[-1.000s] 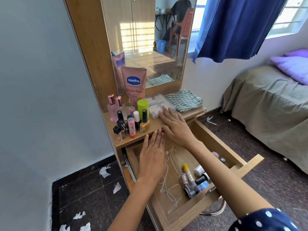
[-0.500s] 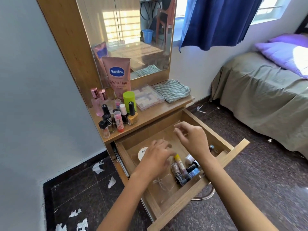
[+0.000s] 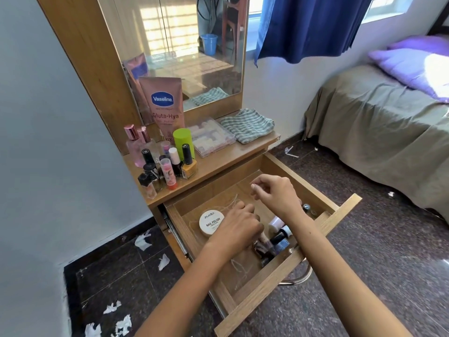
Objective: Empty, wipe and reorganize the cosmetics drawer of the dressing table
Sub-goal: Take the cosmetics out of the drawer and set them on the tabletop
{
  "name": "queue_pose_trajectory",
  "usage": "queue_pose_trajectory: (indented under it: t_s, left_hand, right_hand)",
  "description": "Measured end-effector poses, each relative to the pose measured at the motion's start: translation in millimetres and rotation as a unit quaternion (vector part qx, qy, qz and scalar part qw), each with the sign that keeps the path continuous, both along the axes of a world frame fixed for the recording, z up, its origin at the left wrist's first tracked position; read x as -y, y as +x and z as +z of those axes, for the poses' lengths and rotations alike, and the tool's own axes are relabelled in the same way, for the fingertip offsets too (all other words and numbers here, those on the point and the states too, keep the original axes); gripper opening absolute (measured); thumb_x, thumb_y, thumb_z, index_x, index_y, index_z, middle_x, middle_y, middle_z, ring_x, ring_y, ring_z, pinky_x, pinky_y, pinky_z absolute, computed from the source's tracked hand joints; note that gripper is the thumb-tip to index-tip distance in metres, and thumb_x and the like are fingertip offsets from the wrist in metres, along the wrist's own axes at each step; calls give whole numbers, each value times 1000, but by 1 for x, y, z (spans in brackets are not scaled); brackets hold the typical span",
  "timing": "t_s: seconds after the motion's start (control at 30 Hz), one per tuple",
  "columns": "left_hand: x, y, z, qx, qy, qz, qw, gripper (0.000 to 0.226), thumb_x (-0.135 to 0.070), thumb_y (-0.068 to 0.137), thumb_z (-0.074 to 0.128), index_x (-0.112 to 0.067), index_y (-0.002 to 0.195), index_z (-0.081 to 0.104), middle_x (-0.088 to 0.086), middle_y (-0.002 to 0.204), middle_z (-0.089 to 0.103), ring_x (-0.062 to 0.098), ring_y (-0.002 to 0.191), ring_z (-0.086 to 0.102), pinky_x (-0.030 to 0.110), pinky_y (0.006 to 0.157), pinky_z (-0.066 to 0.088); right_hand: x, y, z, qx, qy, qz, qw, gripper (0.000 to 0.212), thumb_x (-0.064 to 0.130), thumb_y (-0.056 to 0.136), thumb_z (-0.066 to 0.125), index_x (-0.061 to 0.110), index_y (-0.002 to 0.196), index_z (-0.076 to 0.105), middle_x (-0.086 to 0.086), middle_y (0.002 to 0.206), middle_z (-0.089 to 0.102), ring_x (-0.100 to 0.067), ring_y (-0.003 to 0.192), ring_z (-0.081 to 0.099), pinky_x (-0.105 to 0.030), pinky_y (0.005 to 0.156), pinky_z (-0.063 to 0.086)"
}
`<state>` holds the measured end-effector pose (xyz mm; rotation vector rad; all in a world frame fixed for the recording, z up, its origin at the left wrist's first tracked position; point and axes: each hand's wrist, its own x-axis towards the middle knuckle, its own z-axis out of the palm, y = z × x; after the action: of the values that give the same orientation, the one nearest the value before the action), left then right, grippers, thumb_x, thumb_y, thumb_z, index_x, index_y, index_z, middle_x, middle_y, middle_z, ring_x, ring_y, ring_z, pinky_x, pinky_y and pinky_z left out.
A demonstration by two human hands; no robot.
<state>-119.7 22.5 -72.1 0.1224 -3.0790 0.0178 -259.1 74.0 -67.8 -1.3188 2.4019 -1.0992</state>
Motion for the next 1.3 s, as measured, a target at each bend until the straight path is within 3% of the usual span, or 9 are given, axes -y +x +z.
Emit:
queue_pose_trajectory:
  t_s: [0.23,0.37,0.47,0.57,0.73,0.8,0.93,1.07,1.3]
  left_hand:
    - [0,-1,-6,34,-8,-1,999,20,-12,83,54,-20,97,66,-1,94,68,20,94,50,31,78,24]
    - [11,9,-5,-46,73,93,992,11,-25,87,62,-23,98,63,-6,101,65,14,99,51,28,82,25]
    - [17,23,2,-213,197,234,928,25,-35,83,70,-28,106,63,-15,99,64,2,88,47,16,75,23]
    - [18,28,10,-327,260,331,846,27,-40,82,71,-29,106,64,-20,98,63,-2,91,46,16,76,24]
    - [16,29,18,-419,251,340,804,23,-38,83,69,-26,103,67,-18,97,66,-1,91,51,17,82,32]
    - [20,30,21,-452,232,329,796,24,-35,86,67,-22,106,69,-13,102,68,7,96,59,31,86,45]
    - [23,39,17,-402,186,325,835,46,-40,91,61,-18,131,55,-6,129,60,9,121,52,32,103,37]
    - [21,44,4,-275,123,325,897,60,-46,98,41,-13,147,32,1,154,29,11,144,22,35,118,14]
    - [23,43,-4,-159,35,338,927,64,-43,101,21,-11,151,-3,5,158,-14,15,143,-22,36,116,-16]
  right_hand:
    - [-1,-1,0,4,-18,-5,1000,8,21,87,65,18,83,71,4,70,71,-13,72,69,-39,74,55]
    - [-2,-2,0,68,-91,-27,993,17,28,92,61,16,84,70,2,74,74,-14,69,71,-41,73,57]
    - [-2,4,6,164,-163,19,973,39,49,94,51,16,88,70,1,77,75,-12,69,72,-27,63,55]
    - [0,14,12,185,-182,108,960,39,53,90,55,18,95,71,2,87,75,-13,79,72,-27,66,58]
    - [15,36,19,201,-233,168,937,28,28,79,78,13,102,69,3,92,75,-13,83,73,-18,72,55]
    - [24,45,21,216,-256,160,929,28,23,78,79,10,101,69,-1,91,76,-15,82,73,-22,73,56]
    - [52,53,33,177,-279,90,940,27,23,81,77,7,101,68,-4,85,75,-13,79,73,-30,73,59]
    - [85,52,44,116,-265,49,956,23,21,81,76,9,98,66,4,87,71,0,79,69,-16,72,54]
    - [108,56,34,43,-210,35,976,25,17,81,76,6,102,67,-8,98,69,-10,84,65,-10,74,49]
